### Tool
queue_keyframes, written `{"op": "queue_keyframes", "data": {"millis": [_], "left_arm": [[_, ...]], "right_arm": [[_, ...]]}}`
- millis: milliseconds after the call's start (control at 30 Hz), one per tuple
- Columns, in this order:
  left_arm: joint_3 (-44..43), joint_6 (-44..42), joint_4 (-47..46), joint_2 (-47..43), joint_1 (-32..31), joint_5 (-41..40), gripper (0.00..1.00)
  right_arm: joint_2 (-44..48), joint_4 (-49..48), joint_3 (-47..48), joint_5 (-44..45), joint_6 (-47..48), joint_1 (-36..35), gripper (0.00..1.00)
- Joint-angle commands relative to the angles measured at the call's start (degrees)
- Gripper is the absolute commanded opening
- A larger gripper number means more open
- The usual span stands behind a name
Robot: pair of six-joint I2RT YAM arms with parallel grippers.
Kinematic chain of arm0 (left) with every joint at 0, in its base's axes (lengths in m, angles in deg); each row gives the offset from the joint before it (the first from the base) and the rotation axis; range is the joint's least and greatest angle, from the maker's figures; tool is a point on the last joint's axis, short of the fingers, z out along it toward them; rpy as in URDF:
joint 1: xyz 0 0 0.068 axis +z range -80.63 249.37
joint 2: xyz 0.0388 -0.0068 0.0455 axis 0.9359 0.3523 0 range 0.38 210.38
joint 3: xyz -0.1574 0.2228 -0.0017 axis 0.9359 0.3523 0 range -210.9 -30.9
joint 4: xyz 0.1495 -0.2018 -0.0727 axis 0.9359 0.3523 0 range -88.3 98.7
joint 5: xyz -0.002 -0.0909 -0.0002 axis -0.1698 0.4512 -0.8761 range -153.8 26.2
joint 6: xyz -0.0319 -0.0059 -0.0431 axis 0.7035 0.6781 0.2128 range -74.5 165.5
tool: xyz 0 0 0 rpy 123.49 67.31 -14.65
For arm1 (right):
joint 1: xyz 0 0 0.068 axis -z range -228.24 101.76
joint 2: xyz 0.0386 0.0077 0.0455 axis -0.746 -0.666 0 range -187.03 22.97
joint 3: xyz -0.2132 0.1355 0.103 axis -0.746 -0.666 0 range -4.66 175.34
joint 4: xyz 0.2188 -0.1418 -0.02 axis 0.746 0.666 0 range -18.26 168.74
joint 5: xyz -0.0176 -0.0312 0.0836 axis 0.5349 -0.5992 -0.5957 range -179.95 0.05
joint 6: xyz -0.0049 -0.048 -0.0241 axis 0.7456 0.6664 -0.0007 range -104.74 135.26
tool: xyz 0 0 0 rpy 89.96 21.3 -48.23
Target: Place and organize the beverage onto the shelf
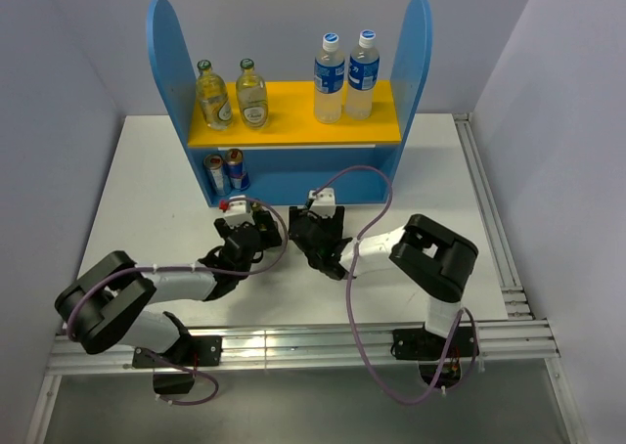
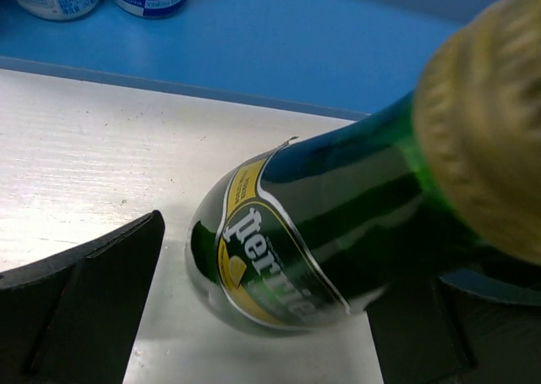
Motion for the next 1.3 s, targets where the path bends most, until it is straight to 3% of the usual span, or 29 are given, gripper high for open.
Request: {"op": "queue_keyframes", "data": {"millis": [0,100,233,300,333,367,433,467,500,567,867,1267], "left_arm": [[0.9,-1.4,-5.3,3.3,0.9,0.5,0.99],[0.8,-1.3,-7.9,5.7,1.3,0.2,0.99],[-0.2,-2.2,-9.8,8.9,1.9,-0.4,0.96],[-1.1,-2.9,-10.6,10.0,2.0,-0.4,0.85],[-1.4,-3.0,-10.8,10.5,2.2,-0.2,0.78],[-2.1,-3.0,-10.7,11.4,2.3,-0.3,0.64],[-2.4,-3.0,-10.6,12.2,2.3,0.0,0.51],[-2.5,-2.7,-10.5,12.3,2.4,0.0,0.29],[-2.7,-2.5,-10.4,12.4,2.4,-0.3,0.2],[-2.6,-2.0,-10.0,12.0,2.4,-0.7,0.0],[-3.3,-3.0,-6.4,6.1,2.4,-0.1,0.0],[-1.6,-2.8,-5.4,3.6,2.3,-0.7,0.0]], "right_arm": [[-2.6,-6.3,2.2,3.1,1.9,0.6,0.95],[-4.3,-8.3,2.6,4.5,2.5,1.0,0.88],[-5.4,-11.0,1.8,6.5,2.6,1.2,0.7],[-5.9,-11.0,2.0,6.3,2.6,1.4,0.62],[-6.1,-11.0,2.2,6.1,2.5,1.5,0.5],[-6.1,-10.9,2.2,5.8,2.6,1.6,0.39],[-5.9,-10.1,2.2,6.1,2.8,1.7,0.14],[-5.7,-9.7,2.0,6.3,2.7,1.8,0.06],[-4.6,-8.9,1.8,7.2,2.2,1.9,0.0],[-2.2,-8.6,0.6,7.9,1.8,1.9,0.0],[6.7,-3.7,0.5,10.2,2.5,5.1,0.0],[4.8,-0.3,9.0,3.1,2.3,17.7,0.0]]}}
